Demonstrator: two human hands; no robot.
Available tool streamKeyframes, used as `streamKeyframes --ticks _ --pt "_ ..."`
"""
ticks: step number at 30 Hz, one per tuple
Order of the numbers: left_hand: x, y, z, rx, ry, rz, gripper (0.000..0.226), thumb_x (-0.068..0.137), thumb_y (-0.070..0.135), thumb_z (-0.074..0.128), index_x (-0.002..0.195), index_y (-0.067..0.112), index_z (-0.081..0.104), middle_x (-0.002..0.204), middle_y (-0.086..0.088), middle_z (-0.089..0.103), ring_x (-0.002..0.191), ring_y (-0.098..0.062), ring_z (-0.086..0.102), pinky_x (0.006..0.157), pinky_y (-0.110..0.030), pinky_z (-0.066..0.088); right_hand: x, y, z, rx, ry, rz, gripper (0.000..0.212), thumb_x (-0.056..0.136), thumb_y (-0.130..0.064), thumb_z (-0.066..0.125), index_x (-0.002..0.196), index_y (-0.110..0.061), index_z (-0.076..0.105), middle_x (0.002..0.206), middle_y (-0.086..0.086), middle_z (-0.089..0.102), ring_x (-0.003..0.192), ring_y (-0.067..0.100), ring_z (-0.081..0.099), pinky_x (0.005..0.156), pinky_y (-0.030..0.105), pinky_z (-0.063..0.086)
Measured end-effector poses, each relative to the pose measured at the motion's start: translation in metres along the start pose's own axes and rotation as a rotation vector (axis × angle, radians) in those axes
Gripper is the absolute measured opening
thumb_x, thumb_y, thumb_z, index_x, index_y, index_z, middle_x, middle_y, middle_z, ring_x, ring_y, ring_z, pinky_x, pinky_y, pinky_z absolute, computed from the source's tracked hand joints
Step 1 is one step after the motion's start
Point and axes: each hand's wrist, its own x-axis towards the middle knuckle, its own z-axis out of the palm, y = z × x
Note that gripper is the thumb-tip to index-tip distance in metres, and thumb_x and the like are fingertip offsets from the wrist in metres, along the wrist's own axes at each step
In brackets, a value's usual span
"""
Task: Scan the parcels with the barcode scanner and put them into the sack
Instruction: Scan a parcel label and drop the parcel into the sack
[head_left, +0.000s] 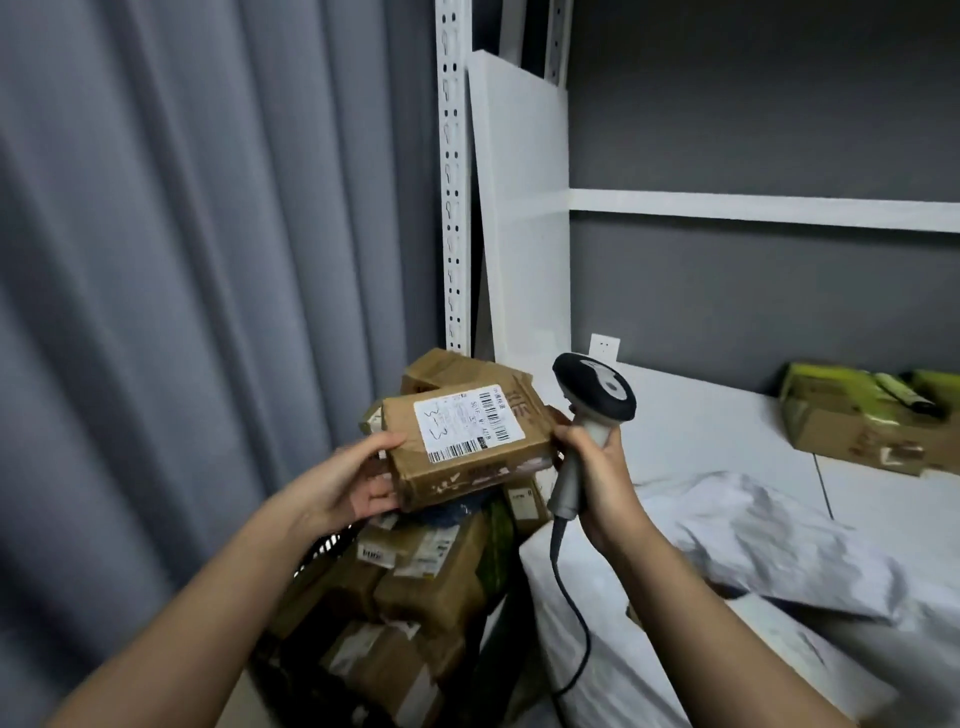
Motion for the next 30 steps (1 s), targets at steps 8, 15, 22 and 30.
streamKeyframes --ticks 8,15,22,30 --pt "-0.087 -0.078 0.043 0.005 -0.214 -0.007 0.114 0.036 0.027 0.097 0.136 0.018 0.044 0.120 -0.012 0.068 0.102 -0.030 0.068 0.077 -0.040 0.059 -0.078 -0.025 -0.007 -0.018 0.243 -0.061 0.040 0.089 -0.001 0.066 0.116 -0.014 0.039 0.078 0.007 0.057 0.041 0.011 0.054 0.035 0.021 0.038" --pt "-0.123 -0.067 0.056 0.387 -0.352 -0.148 0.090 0.044 0.059 0.085 0.123 0.024 0.059 0.115 -0.007 0.070 0.107 -0.027 0.066 0.090 -0.041 0.053 -0.110 -0.039 -0.041 -0.185 0.190 -0.016 0.041 0.090 -0.012 0.067 0.123 -0.002 0.044 0.075 0.016 0.054 0.037 0.022 0.042 0.035 0.020 0.030" --pt "-0.113 -0.096 0.062 0.248 -0.208 -0.153 0.057 0.069 0.026 0.075 0.121 0.009 0.058 0.110 -0.015 0.071 0.099 -0.029 0.069 0.084 -0.036 0.058 -0.125 -0.046 -0.063 -0.517 0.214 -0.132 0.039 0.090 -0.015 0.066 0.126 -0.018 0.049 0.106 -0.007 0.065 0.094 0.008 0.061 0.076 0.020 0.046" --pt "-0.071 -0.137 0.084 0.009 -0.032 -0.102 0.067 0.078 0.017 0.076 0.133 0.018 0.039 0.122 -0.011 0.061 0.100 -0.029 0.068 0.082 -0.038 0.057 -0.153 -0.024 -0.071 -0.447 0.136 0.027 0.009 0.092 -0.001 0.054 0.096 -0.006 0.049 0.048 0.003 0.046 0.039 0.017 0.040 0.043 0.026 0.034"
